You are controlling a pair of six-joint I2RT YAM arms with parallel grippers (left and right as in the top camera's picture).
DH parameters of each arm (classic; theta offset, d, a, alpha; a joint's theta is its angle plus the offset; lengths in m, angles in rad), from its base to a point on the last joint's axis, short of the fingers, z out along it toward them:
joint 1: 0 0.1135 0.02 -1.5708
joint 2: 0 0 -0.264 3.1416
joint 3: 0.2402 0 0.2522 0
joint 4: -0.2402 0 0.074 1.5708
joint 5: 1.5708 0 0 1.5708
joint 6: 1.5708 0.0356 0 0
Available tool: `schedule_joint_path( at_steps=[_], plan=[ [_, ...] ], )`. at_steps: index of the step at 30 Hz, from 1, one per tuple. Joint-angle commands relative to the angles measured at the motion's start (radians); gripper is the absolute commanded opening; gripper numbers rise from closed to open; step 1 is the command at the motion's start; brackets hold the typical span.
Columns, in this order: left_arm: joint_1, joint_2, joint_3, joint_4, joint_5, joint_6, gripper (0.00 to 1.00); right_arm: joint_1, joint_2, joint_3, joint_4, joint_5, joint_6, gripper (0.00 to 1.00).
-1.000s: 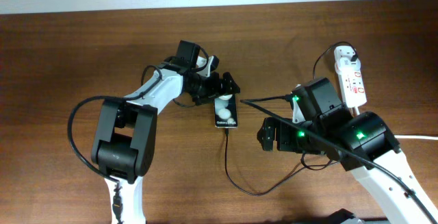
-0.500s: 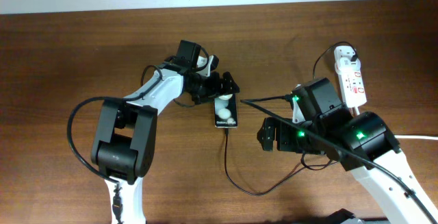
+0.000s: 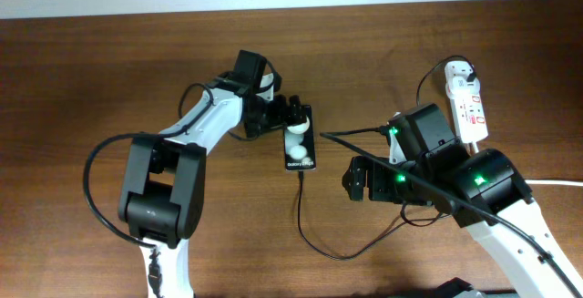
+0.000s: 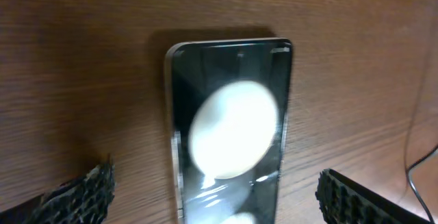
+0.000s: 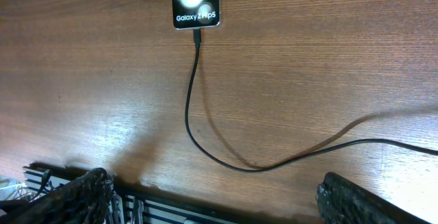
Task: Plug charger to phone and switch on socket
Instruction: 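Open the left gripper and withdraw the left arm from the phone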
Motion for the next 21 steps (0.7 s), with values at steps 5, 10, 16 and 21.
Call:
schedule_joint_path(
  at_steps=[5,10,16,21],
  plan=[
    [0.168,0.072,0.212,-0.492,-0.195,0.088,0.99,-0.003,0.002,0.017,0.0,0.006,0.001,0.99],
    [0.198,0.013,0.365,-0.838,-0.537,0.088,0.99,-0.003,0.002,0.017,0.0,0.006,0.001,0.99],
    [0.197,-0.291,0.365,-0.994,-0.537,0.087,0.99,-0.003,0.002,0.017,0.0,0.006,0.001,0.99],
    [0.198,-0.601,0.365,-1.075,-0.546,0.087,1.0,-0.003,0.002,0.017,0.0,0.006,0.001,0.99]
  ],
)
